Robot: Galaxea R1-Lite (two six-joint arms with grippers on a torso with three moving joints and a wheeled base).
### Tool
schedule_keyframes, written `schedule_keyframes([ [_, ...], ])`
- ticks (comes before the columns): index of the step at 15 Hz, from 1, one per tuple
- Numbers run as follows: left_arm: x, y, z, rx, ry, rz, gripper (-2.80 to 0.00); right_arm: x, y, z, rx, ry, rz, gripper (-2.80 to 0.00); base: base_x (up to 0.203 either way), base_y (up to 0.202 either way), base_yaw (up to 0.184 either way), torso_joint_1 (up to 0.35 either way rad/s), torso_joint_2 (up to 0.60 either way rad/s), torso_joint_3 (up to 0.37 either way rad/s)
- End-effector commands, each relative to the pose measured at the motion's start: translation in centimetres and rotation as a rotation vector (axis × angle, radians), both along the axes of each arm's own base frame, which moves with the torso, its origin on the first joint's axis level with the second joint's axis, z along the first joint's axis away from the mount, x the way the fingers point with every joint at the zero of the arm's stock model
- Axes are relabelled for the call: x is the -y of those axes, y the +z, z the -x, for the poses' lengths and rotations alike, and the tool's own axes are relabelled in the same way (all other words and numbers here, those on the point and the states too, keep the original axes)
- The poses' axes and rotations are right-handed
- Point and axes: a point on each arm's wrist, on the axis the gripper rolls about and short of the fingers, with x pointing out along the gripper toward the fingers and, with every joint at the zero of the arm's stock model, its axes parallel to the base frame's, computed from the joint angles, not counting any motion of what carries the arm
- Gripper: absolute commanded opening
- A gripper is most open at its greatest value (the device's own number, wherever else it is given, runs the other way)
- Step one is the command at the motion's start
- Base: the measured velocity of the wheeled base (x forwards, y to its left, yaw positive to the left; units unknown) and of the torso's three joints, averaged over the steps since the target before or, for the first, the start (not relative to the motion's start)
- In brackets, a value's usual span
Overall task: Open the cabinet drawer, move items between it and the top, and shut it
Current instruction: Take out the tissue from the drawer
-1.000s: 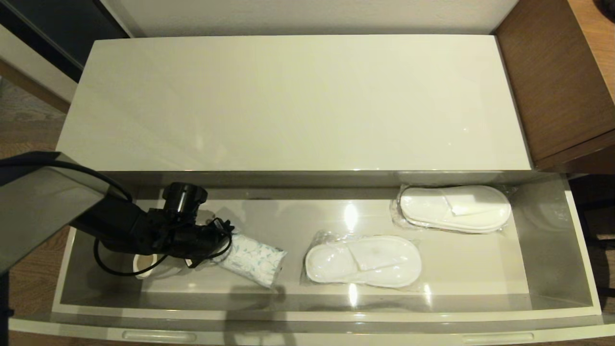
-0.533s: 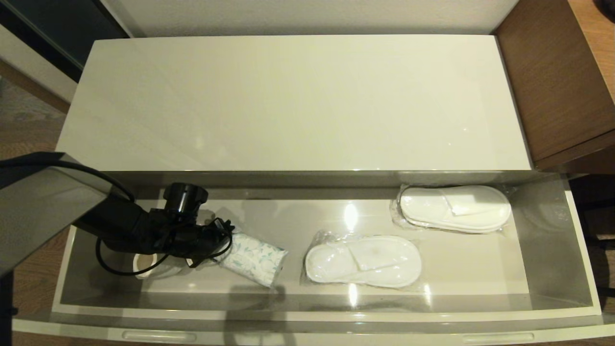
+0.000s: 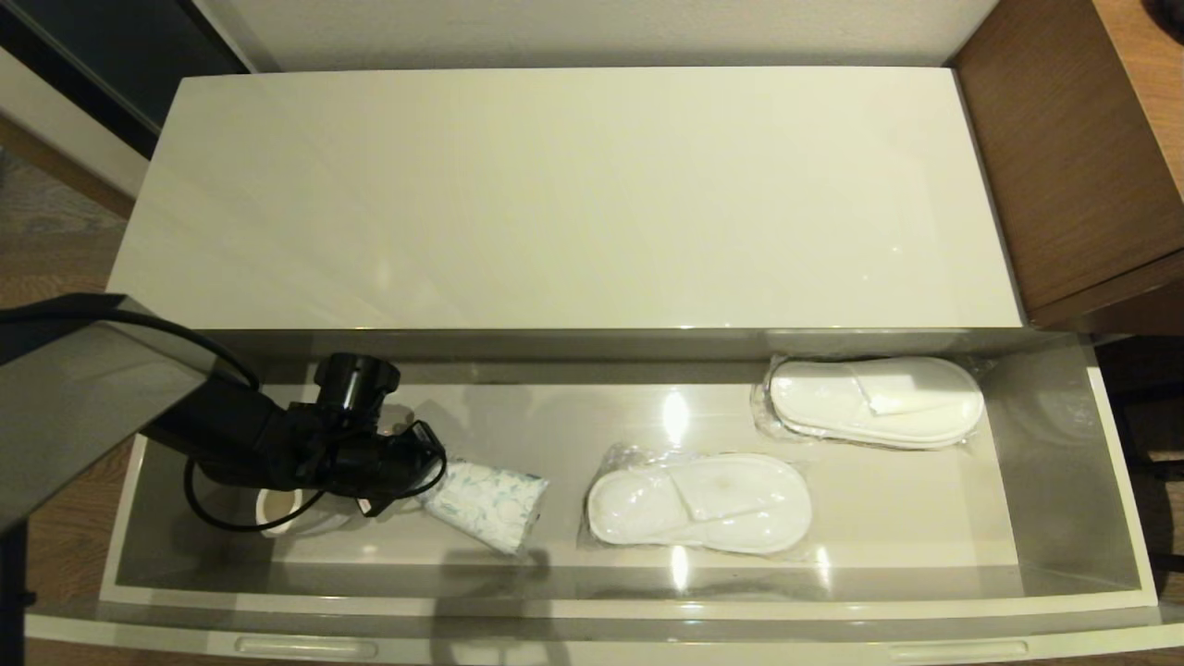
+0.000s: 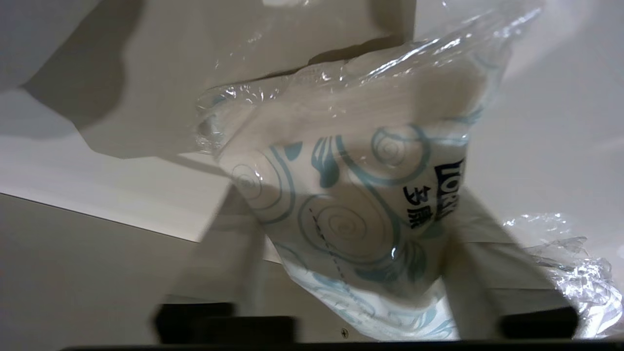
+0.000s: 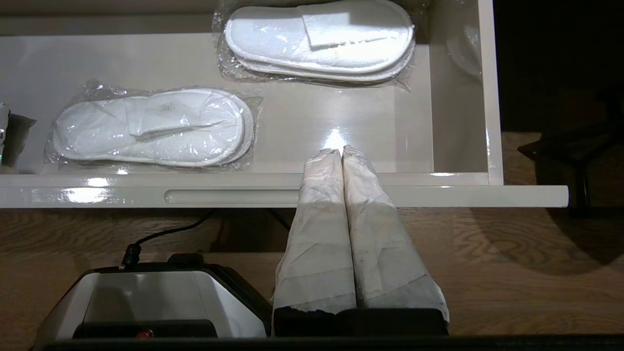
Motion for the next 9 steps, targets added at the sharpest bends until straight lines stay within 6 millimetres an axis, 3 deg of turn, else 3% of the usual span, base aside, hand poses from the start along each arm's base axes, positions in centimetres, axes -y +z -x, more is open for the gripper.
schedule_keyframes([
  [1,-0.06,0.18,0.04,0.004,0.004,0.005,-2.8,0.0,-0.04,-0.02,-0.003,0.0,0.002,-2.8,0.0,0.0,0.0,0.0,0.0,0.0],
  [9,-0.1,0.51,0.28,0.009,0.004,0.006,-2.8,0.0,-0.04,-0.02,-0.003,0.0,0.002,-2.8,0.0,0.0,0.0,0.0,0.0,0.0],
])
